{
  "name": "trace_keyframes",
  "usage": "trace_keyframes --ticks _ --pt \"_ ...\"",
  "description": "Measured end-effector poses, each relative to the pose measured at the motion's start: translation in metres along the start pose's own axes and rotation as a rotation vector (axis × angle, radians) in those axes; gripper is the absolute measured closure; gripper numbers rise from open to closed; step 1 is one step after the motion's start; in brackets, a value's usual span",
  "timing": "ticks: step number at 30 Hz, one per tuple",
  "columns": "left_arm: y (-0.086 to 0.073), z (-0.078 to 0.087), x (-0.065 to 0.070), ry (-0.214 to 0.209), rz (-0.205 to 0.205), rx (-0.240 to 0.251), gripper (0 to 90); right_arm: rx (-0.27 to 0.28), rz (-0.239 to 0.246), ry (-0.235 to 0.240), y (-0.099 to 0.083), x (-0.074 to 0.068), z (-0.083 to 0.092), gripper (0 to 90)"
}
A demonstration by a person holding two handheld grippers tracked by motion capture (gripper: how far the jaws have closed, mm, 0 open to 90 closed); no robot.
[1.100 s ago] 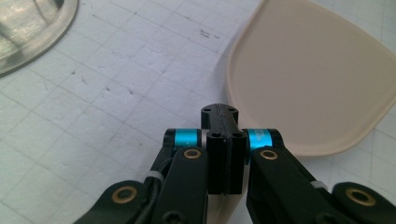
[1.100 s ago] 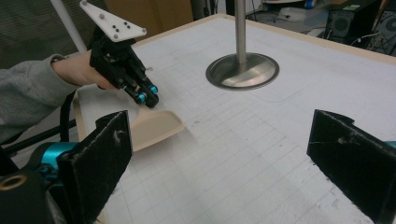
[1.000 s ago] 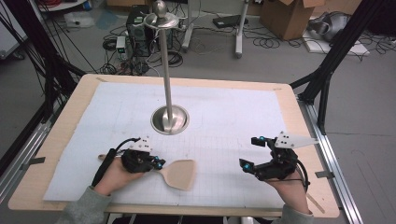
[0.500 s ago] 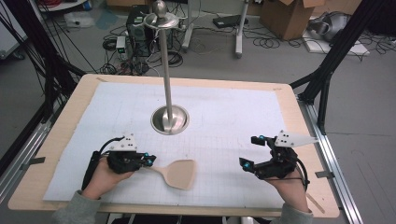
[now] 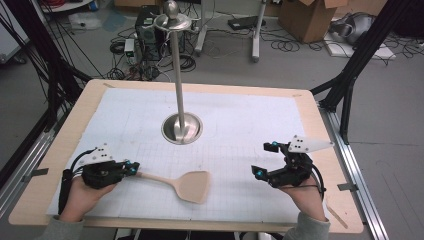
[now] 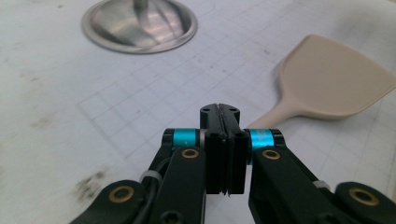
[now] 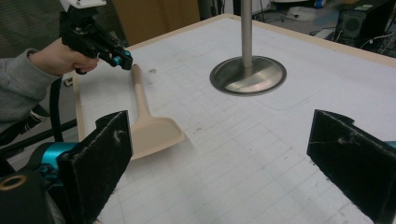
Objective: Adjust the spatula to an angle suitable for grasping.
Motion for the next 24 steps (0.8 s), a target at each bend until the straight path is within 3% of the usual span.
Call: trace_keyframes --ticks 7,13,17,24 --pt "-0.009 0.018 -0.008 0.059 -0.015 0.016 89.7 0.001 0.000 0.012 0.003 0.001 -0.006 5.9" --pt "-0.020 0.028 -0.011 0.064 0.004 -0.009 89.7 0.005 0.001 0.019 0.006 0.003 -0.010 6.0" --pt "-0.033 0.028 -0.014 0.068 0.032 -0.036 89.7 0.003 -0.002 0.024 0.007 0.005 -0.012 6.0" --pt "-0.045 0.021 -0.019 0.083 0.044 -0.081 89.7 -0.001 -0.004 0.026 0.008 0.005 -0.015 5.9"
Point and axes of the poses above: each handheld gripper's, and its own axes: z roughly backward along the jaws, y roughly out of its top, x roughly to its right, the point moved 7 cm from there along -z, roughly forward along the jaws, and after that the axes turned 6 degrees about -z, right-handed, at the moved point
